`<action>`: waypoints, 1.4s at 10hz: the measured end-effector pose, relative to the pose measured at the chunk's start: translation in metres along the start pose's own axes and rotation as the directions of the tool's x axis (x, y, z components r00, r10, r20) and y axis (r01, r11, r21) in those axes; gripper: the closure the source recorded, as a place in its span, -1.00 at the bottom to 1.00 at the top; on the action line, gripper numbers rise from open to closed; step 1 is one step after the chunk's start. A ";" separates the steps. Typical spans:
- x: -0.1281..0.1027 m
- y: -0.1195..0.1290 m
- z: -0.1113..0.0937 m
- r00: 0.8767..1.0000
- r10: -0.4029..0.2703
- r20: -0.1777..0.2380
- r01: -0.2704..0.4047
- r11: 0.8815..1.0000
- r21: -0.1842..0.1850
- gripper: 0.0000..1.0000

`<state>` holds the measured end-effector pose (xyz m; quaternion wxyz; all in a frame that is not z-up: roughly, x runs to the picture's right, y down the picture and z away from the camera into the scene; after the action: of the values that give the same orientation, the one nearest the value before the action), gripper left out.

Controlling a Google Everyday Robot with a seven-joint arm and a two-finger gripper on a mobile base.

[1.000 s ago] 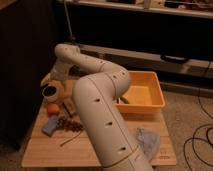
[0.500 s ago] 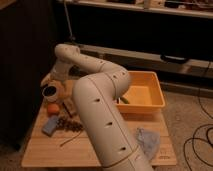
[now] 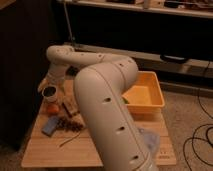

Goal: Wipe table surface with sponge

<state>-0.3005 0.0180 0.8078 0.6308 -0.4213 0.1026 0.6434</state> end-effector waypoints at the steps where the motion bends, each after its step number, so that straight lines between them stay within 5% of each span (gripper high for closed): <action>1: 0.012 0.002 0.003 1.000 0.000 -0.006 0.000 1.000 0.000 -0.60; 6: 0.060 0.011 0.048 0.999 0.030 -0.035 -0.027 0.997 0.078 -0.60; 9: 0.083 0.021 0.059 0.999 0.037 -0.031 -0.033 0.993 0.111 -0.60; 12: 0.100 0.020 0.068 0.998 0.044 -0.039 -0.039 0.993 0.107 -0.60; 14: 0.115 0.021 0.070 0.999 0.042 -0.028 -0.040 0.998 0.058 -0.60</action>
<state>-0.3306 0.1441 0.7663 0.6279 -0.4102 0.1389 0.6467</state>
